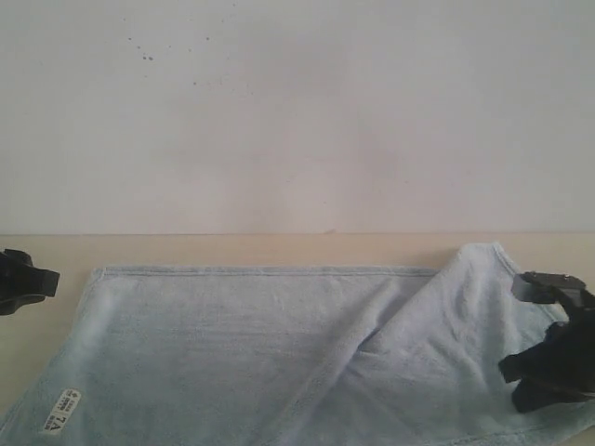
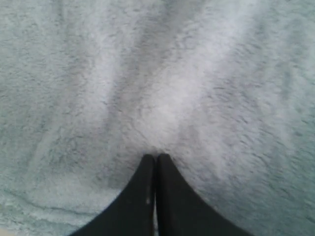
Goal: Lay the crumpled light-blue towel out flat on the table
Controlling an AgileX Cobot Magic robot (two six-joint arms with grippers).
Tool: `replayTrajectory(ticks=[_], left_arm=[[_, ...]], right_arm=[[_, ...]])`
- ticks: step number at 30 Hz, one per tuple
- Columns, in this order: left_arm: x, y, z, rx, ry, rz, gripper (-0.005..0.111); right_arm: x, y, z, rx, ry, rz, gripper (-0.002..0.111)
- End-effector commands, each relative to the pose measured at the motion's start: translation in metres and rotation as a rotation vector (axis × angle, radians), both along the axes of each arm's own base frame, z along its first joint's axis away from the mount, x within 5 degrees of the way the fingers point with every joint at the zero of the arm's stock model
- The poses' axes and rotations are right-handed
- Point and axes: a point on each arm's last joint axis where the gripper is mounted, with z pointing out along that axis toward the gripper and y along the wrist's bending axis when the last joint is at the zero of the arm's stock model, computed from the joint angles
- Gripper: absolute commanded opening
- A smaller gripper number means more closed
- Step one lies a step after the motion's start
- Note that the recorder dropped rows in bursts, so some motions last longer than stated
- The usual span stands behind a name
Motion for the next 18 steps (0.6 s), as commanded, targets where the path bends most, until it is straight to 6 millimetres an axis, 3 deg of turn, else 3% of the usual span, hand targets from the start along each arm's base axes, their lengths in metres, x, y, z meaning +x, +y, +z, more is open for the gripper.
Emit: replayTrajectory(ticks=[1, 4, 8, 18], left_arm=[[-0.001, 0.0, 0.001, -0.008, -0.014, 0.004, 0.048], [-0.001, 0.0, 0.0, -0.007, -0.008, 0.004, 0.048], [-0.001, 0.0, 0.0, -0.007, -0.006, 0.004, 0.048], [-0.001, 0.0, 0.001, -0.008, -0.013, 0.004, 0.048]], right_arm=[[-0.002, 0.038, -0.008, -0.015, -0.005, 0.106, 0.0], [-0.003, 0.061, -0.012, -0.038, -0.029, 0.163, 0.0], [-0.005, 0.074, -0.011, -0.043, -0.043, 0.193, 0.0], [-0.01, 0.079, -0.003, -0.007, -0.03, 0.272, 0.0]])
